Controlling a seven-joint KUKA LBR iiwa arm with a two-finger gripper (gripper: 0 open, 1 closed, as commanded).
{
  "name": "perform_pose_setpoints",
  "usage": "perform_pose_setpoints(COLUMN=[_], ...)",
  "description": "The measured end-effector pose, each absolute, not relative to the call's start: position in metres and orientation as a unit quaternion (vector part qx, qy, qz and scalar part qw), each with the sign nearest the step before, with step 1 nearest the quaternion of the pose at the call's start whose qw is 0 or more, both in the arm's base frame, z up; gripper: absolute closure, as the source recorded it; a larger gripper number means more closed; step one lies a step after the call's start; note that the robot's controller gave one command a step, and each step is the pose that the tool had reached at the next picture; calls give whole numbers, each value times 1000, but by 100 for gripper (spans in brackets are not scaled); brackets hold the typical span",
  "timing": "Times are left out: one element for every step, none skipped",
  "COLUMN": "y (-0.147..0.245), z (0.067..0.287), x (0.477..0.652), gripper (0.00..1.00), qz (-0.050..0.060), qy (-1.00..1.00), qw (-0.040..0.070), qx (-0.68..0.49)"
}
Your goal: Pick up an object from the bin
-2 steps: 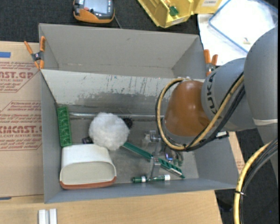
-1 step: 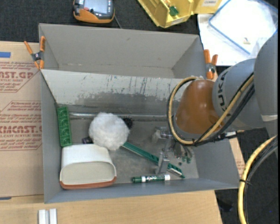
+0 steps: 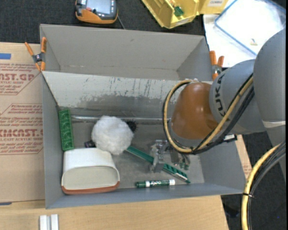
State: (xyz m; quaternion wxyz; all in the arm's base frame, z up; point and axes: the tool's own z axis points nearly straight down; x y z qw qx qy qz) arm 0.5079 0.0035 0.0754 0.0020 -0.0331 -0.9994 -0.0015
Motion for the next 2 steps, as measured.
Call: perform_pose_setpoints(y=[4,4], z=[75,110], x=[508,506], gripper=[100,100], qz=[-2,-2], qy=[-999,-999], qw=[2,5], qx=[-33,-33])
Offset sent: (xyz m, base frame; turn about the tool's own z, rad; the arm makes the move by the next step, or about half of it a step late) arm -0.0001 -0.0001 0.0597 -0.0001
